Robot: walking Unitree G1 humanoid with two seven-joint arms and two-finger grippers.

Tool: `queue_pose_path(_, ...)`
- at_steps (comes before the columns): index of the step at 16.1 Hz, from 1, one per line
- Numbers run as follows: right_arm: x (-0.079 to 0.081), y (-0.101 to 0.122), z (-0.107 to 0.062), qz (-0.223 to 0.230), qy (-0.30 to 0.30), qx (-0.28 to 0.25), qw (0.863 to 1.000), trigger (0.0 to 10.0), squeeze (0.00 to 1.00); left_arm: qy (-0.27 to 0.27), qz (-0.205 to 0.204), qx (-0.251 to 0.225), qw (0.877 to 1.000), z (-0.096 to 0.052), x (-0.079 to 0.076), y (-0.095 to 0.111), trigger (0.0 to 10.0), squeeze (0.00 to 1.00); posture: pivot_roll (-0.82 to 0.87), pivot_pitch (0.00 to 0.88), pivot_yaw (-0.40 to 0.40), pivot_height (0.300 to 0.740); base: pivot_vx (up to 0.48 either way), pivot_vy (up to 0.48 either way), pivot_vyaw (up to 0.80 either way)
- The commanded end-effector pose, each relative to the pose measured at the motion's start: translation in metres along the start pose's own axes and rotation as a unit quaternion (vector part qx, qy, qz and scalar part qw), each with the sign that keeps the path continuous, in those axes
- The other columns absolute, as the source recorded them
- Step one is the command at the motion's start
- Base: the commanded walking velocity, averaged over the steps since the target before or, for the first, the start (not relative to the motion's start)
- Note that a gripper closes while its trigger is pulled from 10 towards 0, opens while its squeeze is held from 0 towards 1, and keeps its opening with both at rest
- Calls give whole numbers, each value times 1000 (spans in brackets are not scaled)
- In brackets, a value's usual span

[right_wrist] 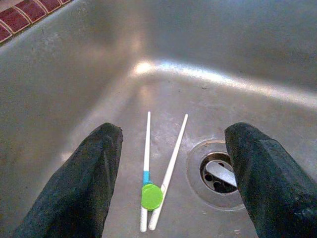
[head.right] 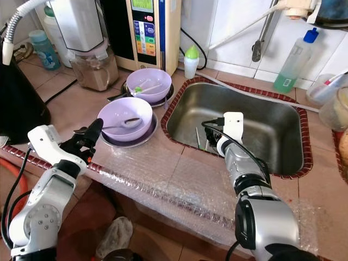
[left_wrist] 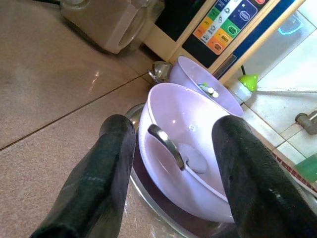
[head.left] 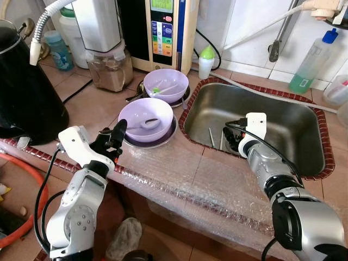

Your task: Kitchen organization

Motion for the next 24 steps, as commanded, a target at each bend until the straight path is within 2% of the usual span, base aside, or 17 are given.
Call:
queue_pose_path(1, 3, -24, -3, 4, 6, 39, 999, 10000, 0, 6, -4, 2, 1000, 2, 2, 2, 0, 0, 75, 0, 33, 740, 0, 0, 0)
queue_pose_path(6, 9, -26, -3, 1, 18, 47, 999, 10000, 0, 22, -49, 9, 999, 4, 6, 3, 0, 0, 78, 0, 35, 740, 0, 0, 0)
queue_pose_path(11, 13, -38, -5, -3, 29, 67, 997, 10000, 0, 17, -67, 4, 998, 9, 0, 13, 0, 0, 81, 0, 48, 740, 0, 0, 0)
queue_pose_path(15, 14, -36, -4, 0, 30, 65, 997, 10000, 0, 11, -76, -7, 997, 12, -6, 21, 0, 0, 83, 0, 49, 740, 0, 0, 0)
queue_pose_path(18, 14, -32, -3, -1, 27, 59, 998, 10000, 0, -1, -66, -39, 997, 14, -9, 36, 0, 0, 86, 0, 47, 740, 0, 0, 0)
queue_pose_path(21, 15, -28, -2, -1, 27, 50, 998, 10000, 0, -39, -9, -61, 997, 17, -22, 54, 0, 0, 87, 0, 43, 740, 0, 0, 0)
queue_pose_path(24, 13, -26, -2, -10, 26, 44, 999, 10000, 0, -60, 20, -78, 995, 22, -24, 71, 0, 0, 86, 0, 41, 740, 0, 0, 0)
Point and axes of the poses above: a point about 5 cm out from each wrist's last joint towards the gripper, its own z axis pointing out of the wrist towards the gripper, its own y axis along the axis of the wrist's last joint, x = y × z, the point moved 5 cm from there along z, pointing out of the wrist towards the gripper, and after that the axes turned 1 degree about z, right-handed, at the moved point
